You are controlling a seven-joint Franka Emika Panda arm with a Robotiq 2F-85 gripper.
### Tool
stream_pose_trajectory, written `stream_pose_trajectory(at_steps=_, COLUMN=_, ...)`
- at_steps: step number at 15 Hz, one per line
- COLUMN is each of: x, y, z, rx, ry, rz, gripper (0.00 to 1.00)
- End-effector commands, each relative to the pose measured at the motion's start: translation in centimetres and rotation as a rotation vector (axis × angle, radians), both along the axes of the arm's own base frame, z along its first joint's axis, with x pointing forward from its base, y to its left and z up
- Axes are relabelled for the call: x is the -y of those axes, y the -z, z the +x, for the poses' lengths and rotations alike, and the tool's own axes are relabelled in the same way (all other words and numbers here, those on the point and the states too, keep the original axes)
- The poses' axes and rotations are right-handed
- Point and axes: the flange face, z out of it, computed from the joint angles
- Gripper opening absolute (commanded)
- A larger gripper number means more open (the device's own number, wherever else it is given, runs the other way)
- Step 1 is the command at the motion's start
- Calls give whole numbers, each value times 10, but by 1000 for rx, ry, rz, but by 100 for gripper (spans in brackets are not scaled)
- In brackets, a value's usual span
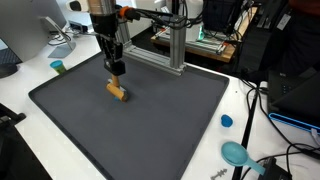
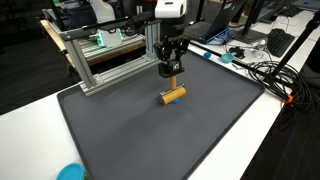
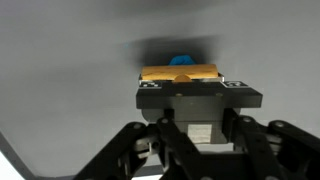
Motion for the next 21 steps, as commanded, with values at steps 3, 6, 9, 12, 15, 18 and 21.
stream_pose_trajectory(at_steps=3, x=1, y=31, z=-6, rx=-92, ry=-1, rz=-23, gripper=21)
stream_pose_trajectory(at_steps=6, x=2, y=38, z=-7, rx=-119, ry=7, rz=-42, gripper=21)
stream_pose_trajectory(at_steps=9, x=0, y=43, z=-8, rx=-136, ry=0, rz=-46, gripper=21)
stream_pose_trajectory(at_steps=12, x=0, y=45, z=-6, rx=-126, ry=-3, rz=-40, gripper=21)
stream_pose_trajectory(at_steps=15, x=1, y=47, z=-8, rx=-162, ry=1, rz=-45, gripper=21)
stream_pose_trajectory(at_steps=18, x=1, y=46, z=-8, rx=-177, ry=-1, rz=-44, gripper=21)
stream_pose_trajectory(at_steps=21, x=0, y=46, z=-6, rx=-163, ry=-5, rz=-36, gripper=21)
